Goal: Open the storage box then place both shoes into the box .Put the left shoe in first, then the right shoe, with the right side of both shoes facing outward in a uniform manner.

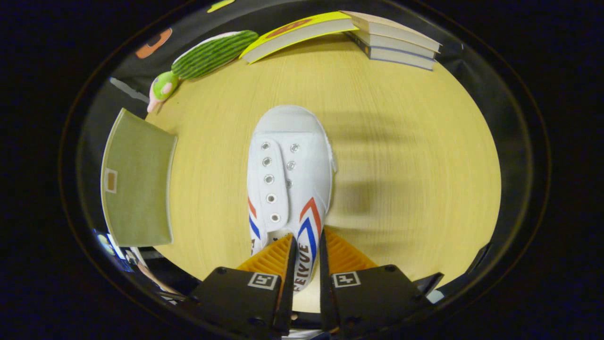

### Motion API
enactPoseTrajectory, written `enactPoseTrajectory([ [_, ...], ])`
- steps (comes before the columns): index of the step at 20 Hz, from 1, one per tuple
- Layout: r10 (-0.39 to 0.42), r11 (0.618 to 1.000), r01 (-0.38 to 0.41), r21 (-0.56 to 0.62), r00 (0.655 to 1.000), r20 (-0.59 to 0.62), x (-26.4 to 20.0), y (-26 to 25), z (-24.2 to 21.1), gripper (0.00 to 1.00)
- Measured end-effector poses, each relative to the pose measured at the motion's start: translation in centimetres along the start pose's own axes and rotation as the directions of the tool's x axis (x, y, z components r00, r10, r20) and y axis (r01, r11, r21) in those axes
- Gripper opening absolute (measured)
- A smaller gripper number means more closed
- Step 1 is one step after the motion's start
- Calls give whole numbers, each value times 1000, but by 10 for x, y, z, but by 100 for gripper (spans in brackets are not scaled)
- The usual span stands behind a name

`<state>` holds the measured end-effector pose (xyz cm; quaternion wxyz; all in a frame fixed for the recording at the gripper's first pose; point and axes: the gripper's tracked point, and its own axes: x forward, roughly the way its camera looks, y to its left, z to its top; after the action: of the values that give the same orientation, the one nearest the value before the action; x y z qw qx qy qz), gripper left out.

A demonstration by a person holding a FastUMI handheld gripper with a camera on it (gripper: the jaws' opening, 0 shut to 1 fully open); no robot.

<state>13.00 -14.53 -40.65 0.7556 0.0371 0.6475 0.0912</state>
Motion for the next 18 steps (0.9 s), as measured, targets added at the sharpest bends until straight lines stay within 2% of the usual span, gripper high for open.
enactPoseTrajectory([
  [3,-2,1000,1,29,1000,29,-4,-1,2,15],
  [7,1,998,-4,70,999,49,-18,1,5,8],
  [14,94,985,-110,135,988,121,-50,22,21,6],
  [18,114,982,-137,127,978,174,-97,57,31,6],
])
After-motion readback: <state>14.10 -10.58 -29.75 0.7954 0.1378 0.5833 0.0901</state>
